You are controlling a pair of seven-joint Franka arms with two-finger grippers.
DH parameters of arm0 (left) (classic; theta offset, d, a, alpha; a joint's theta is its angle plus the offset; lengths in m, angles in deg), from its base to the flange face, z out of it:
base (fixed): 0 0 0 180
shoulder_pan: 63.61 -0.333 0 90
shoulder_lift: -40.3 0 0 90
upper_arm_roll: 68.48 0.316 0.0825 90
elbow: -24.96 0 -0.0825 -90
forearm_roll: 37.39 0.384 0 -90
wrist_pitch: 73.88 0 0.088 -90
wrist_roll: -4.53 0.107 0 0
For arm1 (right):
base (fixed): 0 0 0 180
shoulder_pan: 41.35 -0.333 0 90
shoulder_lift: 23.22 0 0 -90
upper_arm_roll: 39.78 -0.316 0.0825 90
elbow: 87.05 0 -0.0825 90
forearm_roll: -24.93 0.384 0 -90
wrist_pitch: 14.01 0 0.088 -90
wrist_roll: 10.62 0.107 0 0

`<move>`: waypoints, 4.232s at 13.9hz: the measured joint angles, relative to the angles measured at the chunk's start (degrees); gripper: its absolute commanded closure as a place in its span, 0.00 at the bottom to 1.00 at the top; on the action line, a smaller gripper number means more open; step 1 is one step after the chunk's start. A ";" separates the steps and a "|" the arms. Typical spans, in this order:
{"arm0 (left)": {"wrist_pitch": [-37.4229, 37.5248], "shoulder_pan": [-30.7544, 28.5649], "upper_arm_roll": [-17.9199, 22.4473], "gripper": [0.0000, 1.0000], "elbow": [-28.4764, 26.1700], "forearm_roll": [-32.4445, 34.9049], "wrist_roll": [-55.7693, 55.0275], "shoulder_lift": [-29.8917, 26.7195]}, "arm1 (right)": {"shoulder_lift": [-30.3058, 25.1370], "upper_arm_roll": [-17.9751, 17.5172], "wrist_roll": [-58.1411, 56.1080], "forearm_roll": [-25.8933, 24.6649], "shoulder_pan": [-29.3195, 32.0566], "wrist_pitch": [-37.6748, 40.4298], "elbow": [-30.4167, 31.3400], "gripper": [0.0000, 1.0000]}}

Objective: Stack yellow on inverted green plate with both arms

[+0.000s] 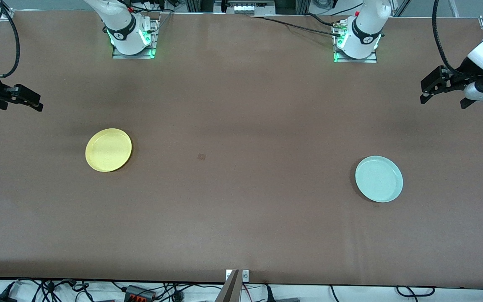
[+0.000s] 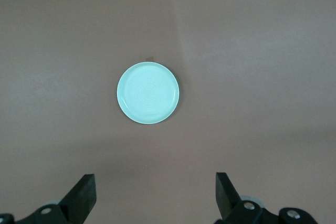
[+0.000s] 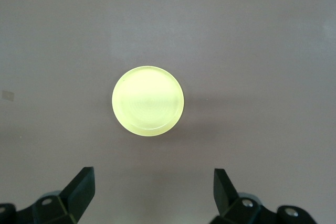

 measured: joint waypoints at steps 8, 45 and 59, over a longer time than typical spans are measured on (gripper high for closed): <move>0.00 0.00 0.00 0.00 0.00 0.00 0.18 0.00 | 0.01 0.08 -0.09 0.00 0.45 0.54 0.09 0.00; -14.07 -6.10 0.58 0.00 1.49 1.58 1.11 23.55 | 37.02 0.30 -1.30 3.94 5.39 -13.85 0.85 0.04; -29.76 -16.50 0.43 0.07 1.66 -18.17 28.76 45.30 | 39.45 0.21 -1.42 4.19 7.06 -14.09 0.81 0.84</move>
